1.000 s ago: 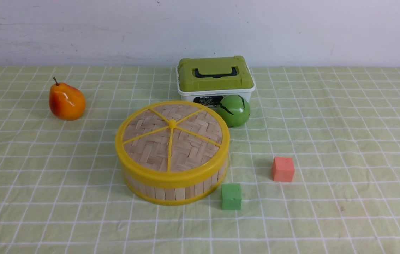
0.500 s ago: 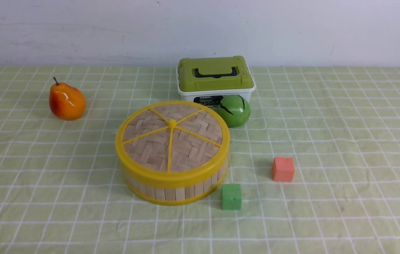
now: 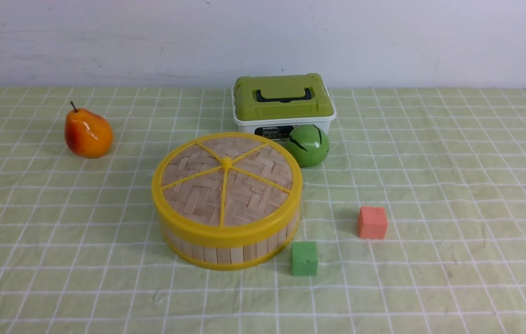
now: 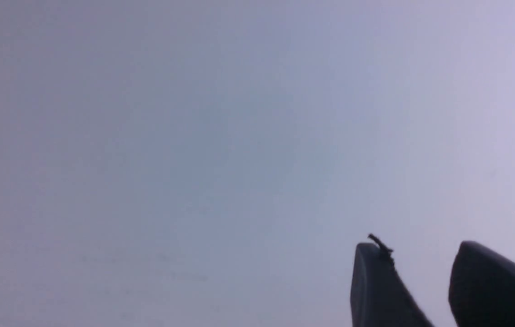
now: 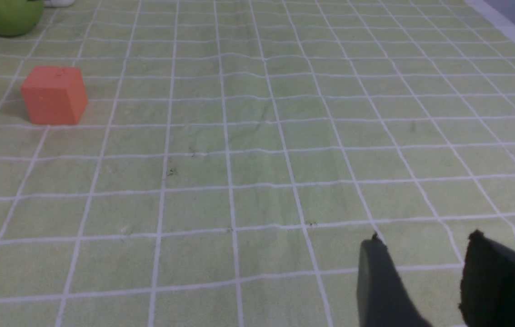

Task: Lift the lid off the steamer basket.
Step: Use the left arm to lift the lid of the steamer

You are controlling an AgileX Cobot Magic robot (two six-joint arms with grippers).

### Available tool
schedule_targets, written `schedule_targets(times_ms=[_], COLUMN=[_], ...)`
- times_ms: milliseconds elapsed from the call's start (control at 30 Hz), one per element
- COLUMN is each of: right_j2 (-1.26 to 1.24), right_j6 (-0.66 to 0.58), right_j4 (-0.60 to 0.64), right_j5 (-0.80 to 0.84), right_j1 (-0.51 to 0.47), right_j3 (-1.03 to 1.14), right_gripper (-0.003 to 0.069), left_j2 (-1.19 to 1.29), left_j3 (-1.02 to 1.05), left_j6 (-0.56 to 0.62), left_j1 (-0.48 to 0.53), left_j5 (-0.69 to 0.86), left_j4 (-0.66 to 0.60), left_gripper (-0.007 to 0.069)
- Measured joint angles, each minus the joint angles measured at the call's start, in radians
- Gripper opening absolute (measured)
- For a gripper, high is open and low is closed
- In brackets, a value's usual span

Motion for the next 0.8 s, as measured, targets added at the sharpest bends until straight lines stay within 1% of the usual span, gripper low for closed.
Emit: schedule_targets(times_ms=[33,67,133,167,200,233,267,300,333,367,433,467,500,567,633,667,700,767,800], right_j2=[0.000,0.000,0.000,0.000,0.000,0.000,0.000,0.000,0.000,0.000,0.000,0.000,0.000,0.000,0.000,0.000,0.000,0.000,0.000], right_j6=[0.000,0.000,0.000,0.000,0.000,0.000,0.000,0.000,0.000,0.000,0.000,0.000,0.000,0.000,0.000,0.000,0.000,0.000,0.000], right_j4=[0.000,0.000,0.000,0.000,0.000,0.000,0.000,0.000,0.000,0.000,0.000,0.000,0.000,0.000,0.000,0.000,0.000,0.000,0.000], right_j5=[0.000,0.000,0.000,0.000,0.000,0.000,0.000,0.000,0.000,0.000,0.000,0.000,0.000,0.000,0.000,0.000,0.000,0.000,0.000], right_j1=[0.000,0.000,0.000,0.000,0.000,0.000,0.000,0.000,0.000,0.000,0.000,0.000,0.000,0.000,0.000,0.000,0.000,0.000,0.000], right_j3=[0.000,0.000,0.000,0.000,0.000,0.000,0.000,0.000,0.000,0.000,0.000,0.000,0.000,0.000,0.000,0.000,0.000,0.000,0.000], right_gripper=[0.0241,0.0241,0.0241,0.0241,0.0241,0.0241,0.0241,0.0241,0.0241,0.0241,0.0241,0.0241,0.0241,0.0241,0.0241,0.0241,0.0241,0.0241,0.0241], left_j2=[0.000,0.000,0.000,0.000,0.000,0.000,0.000,0.000,0.000,0.000,0.006,0.044,0.085,0.207,0.323,0.389,0.401,0.560,0.595], left_j3=[0.000,0.000,0.000,0.000,0.000,0.000,-0.010,-0.021,-0.048,-0.104,-0.173,-0.252,-0.307,-0.430,-0.510,-0.542,-0.558,-0.651,-0.683], left_j6=[-0.048,-0.066,-0.255,-0.308,-0.416,-0.416,-0.491,-0.511,-0.529,-0.531,-0.516,-0.487,-0.458,-0.385,-0.337,-0.326,-0.323,-0.322,-0.323], left_j1=[0.000,0.000,0.000,0.000,0.000,0.000,0.000,0.000,0.000,0.000,0.000,0.000,0.000,0.000,0.000,0.000,0.000,0.000,0.000], left_j5=[-0.054,-0.058,-0.091,-0.092,-0.091,-0.090,-0.063,-0.035,0.026,0.145,0.256,0.363,0.430,0.556,0.638,0.660,0.665,0.721,0.743], left_j4=[0.001,0.002,0.012,0.018,0.034,0.036,0.050,0.058,0.074,0.091,0.103,0.111,0.117,0.131,0.131,0.131,0.131,0.101,0.088], left_gripper=[0.0238,0.0238,0.0238,0.0238,0.0235,0.0234,0.0223,0.0212,0.0189,0.0143,0.0074,0.0011,-0.0013,-0.0013,-0.0013,-0.0013,-0.0013,-0.0013,-0.0013])
